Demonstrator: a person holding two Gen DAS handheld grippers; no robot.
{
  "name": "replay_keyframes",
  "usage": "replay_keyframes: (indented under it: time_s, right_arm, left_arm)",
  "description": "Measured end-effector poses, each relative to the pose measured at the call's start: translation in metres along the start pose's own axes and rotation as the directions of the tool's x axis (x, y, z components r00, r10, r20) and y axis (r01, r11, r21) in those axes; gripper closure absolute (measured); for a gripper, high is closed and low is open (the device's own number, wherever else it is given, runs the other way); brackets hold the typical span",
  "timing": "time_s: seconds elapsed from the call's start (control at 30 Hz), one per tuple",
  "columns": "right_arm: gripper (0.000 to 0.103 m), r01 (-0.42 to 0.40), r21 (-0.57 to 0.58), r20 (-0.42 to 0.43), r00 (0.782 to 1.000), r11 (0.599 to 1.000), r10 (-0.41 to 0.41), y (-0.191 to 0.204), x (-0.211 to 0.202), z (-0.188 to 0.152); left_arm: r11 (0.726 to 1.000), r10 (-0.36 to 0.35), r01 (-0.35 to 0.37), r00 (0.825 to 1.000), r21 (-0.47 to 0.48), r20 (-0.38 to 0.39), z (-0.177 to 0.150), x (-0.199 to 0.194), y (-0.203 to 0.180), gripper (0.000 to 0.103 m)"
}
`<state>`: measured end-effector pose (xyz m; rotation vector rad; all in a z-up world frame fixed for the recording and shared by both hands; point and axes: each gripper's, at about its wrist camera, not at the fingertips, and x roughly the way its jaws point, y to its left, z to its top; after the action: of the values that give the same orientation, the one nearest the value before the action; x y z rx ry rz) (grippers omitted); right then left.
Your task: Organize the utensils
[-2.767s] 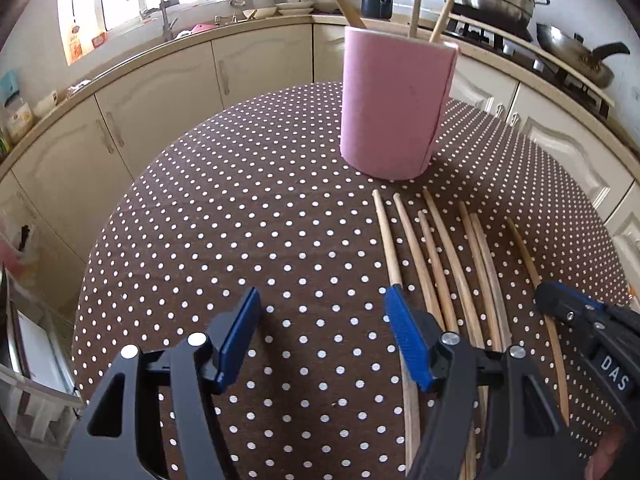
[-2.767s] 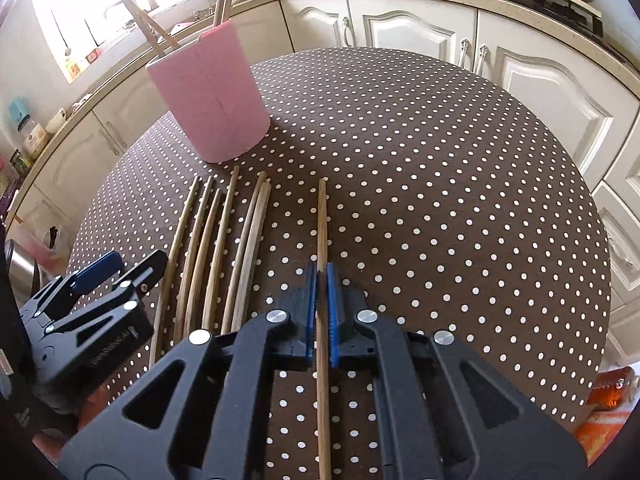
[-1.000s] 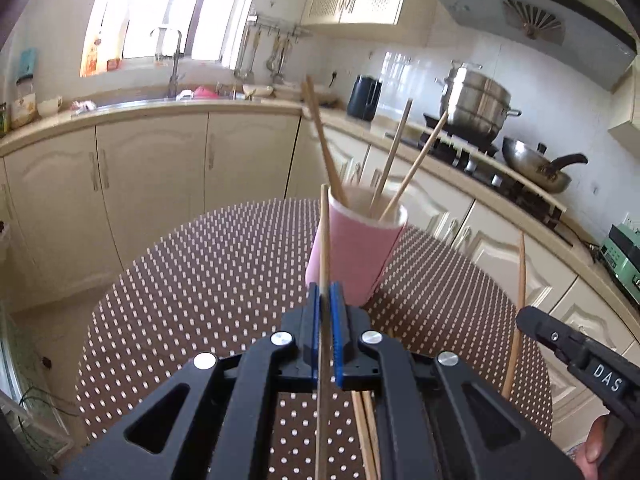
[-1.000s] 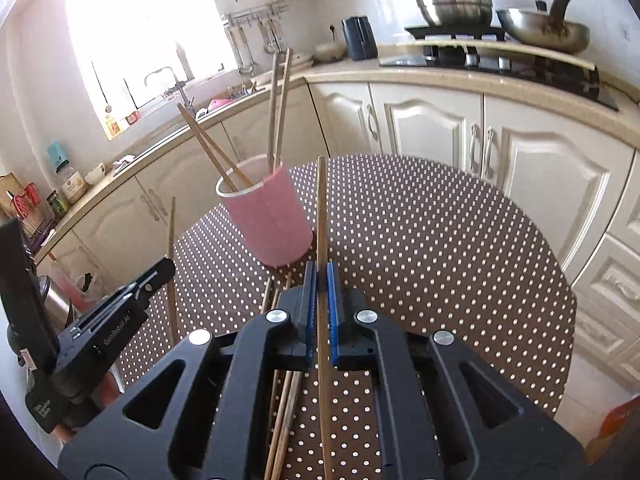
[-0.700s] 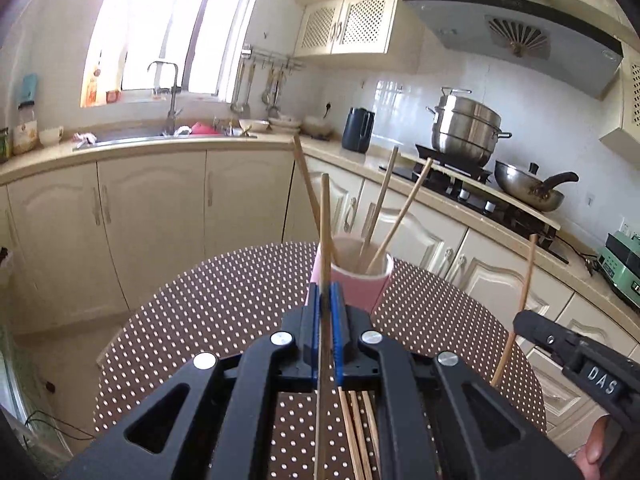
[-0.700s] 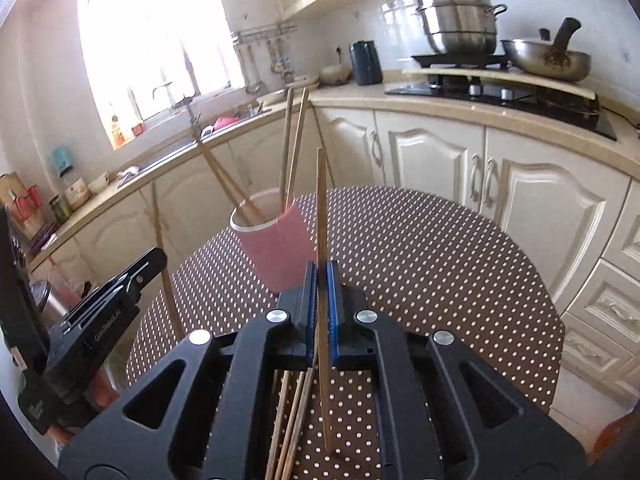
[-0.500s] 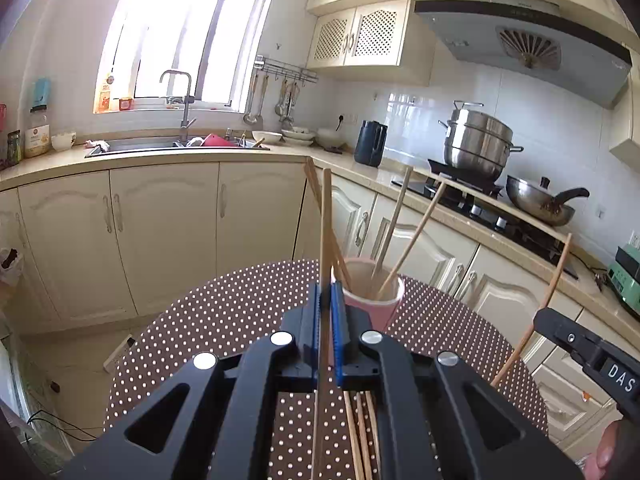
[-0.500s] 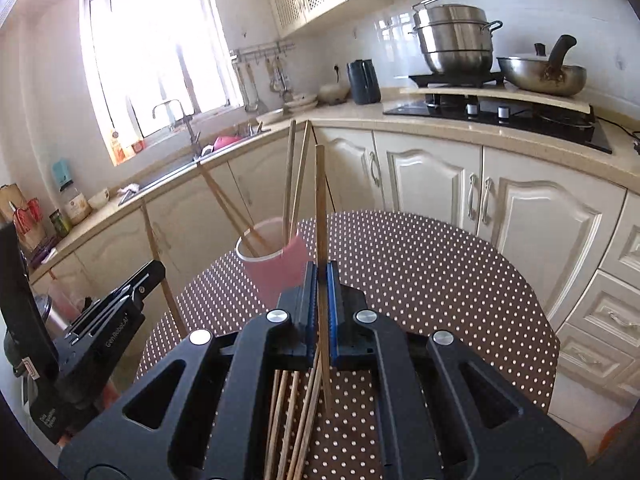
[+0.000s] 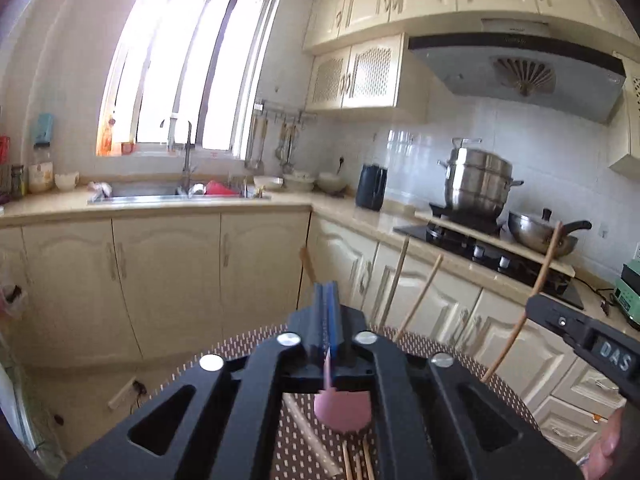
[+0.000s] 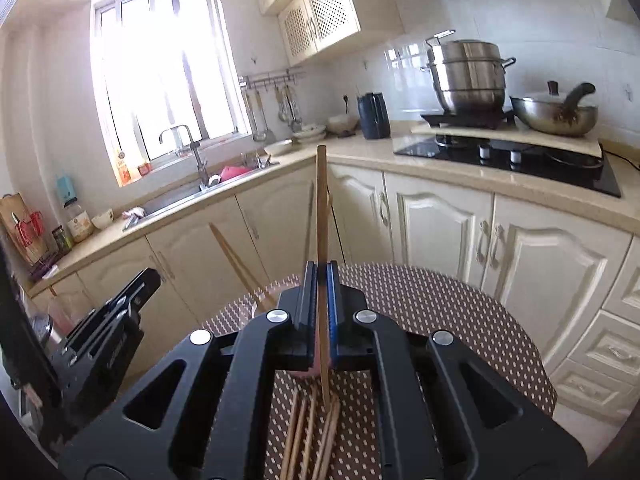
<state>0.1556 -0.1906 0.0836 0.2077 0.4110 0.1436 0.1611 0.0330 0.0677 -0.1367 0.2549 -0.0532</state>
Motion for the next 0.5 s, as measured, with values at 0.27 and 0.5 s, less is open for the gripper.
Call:
replay_keyframes:
  time_s: [0.27, 0.5]
  right_arm:
    - [0.098, 0.01, -0.007, -0.017, 1.0, 1.0, -0.01, -0.006, 0.013, -0.002]
    - [0.098, 0.042, 0.028, -0.095, 0.995, 0.999, -0.039, -0.028, 0.039, -0.014]
  left_arm:
    - [1.0, 0.006, -0.007, 0.995, -0.009, -0.095, -0.016, 0.032, 0.026, 0.049]
    - [0.992, 0.047, -0.089, 0.916, -0.088, -0.398, -0.047, 0.113, 0.058, 0.044]
